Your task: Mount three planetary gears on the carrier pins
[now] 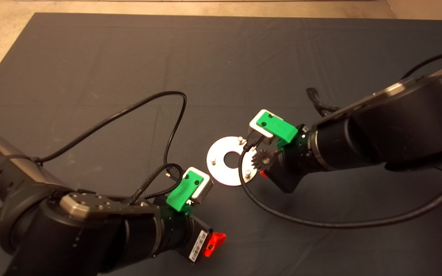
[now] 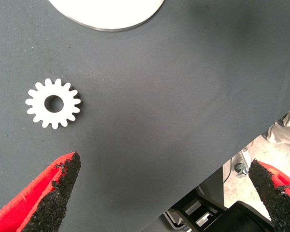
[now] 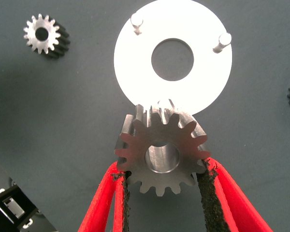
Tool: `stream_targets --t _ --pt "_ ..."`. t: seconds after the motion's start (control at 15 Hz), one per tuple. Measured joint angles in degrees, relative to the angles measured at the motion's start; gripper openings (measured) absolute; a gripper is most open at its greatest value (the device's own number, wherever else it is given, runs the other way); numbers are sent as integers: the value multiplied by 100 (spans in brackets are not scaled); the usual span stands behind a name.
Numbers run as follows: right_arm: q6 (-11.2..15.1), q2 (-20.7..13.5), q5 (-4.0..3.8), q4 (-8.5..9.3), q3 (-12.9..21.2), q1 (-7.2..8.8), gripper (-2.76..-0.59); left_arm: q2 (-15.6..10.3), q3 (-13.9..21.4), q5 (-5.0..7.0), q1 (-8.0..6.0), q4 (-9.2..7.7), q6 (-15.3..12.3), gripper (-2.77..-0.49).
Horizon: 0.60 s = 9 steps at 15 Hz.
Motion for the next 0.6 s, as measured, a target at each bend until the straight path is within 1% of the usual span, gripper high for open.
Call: stream_targets --t 0.13,0.2,0.4,0.47,0.53,0.6 --pt "0 26 -86 2 -37 -154 -257 16 0 -4 -6 0 0 -75" --pt "-2 66 -92 5 -82 -234 -257 13 0 1 -17 1 0 -75" --pt "-110 197 -53 2 -280 -424 -257 9 0 3 -30 0 0 -75" --pt "-187 211 -59 5 -354 -497 -257 11 0 1 -32 0 0 -75" --pt "-251 238 -83 2 -457 -570 -257 9 0 3 -32 0 0 -75" --pt "-328 288 -94 2 -550 -617 -257 9 0 1 -45 0 0 -75"
